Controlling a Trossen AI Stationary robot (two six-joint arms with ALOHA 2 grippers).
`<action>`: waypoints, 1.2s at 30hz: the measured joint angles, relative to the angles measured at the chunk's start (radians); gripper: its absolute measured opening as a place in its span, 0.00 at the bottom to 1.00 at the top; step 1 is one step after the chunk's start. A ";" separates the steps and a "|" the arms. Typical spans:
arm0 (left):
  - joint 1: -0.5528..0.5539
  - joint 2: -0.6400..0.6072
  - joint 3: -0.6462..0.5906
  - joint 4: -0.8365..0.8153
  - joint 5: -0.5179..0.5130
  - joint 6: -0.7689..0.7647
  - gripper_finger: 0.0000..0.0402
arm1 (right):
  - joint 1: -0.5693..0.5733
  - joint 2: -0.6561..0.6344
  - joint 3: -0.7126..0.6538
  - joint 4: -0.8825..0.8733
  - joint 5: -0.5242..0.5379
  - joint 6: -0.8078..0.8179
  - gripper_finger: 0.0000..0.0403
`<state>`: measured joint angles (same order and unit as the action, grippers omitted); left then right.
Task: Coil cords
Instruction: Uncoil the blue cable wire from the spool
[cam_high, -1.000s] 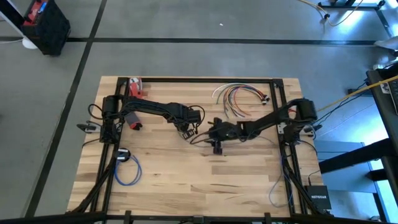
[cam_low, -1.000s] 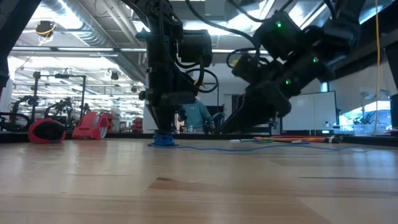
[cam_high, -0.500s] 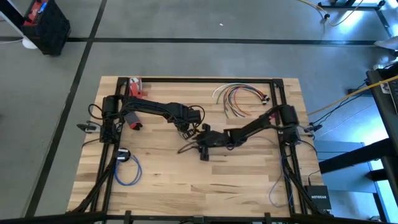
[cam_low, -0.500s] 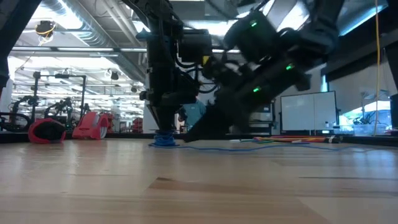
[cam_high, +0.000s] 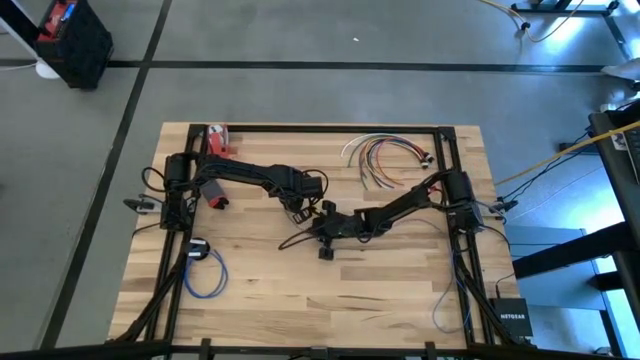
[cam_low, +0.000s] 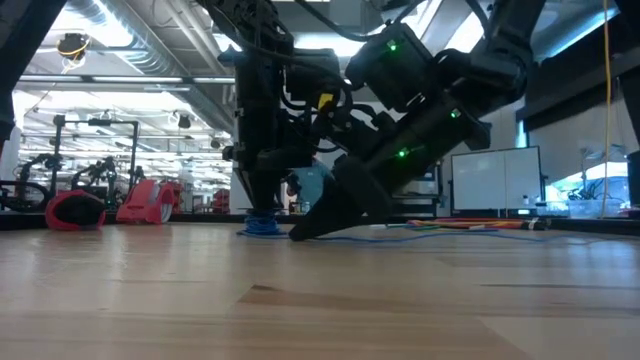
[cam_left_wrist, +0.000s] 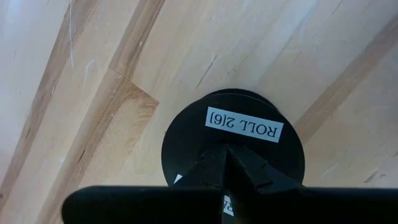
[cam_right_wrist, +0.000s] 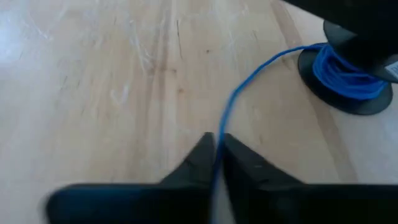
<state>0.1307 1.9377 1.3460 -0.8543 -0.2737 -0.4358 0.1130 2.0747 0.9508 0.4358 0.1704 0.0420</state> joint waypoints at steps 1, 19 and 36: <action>0.000 0.000 0.000 0.000 0.000 0.000 0.00 | -0.001 0.000 -0.001 0.000 -0.010 -0.017 0.05; 0.000 0.000 0.002 0.010 0.004 -0.006 0.00 | 0.065 -0.267 -0.138 -0.359 0.114 -0.174 0.01; 0.000 -0.002 0.003 0.011 0.001 -0.007 0.00 | 0.067 -0.823 -0.588 -0.551 0.021 0.120 0.01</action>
<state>0.1303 1.9362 1.3495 -0.8428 -0.2729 -0.4430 0.1799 1.2518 0.3625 -0.1155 0.1912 0.1616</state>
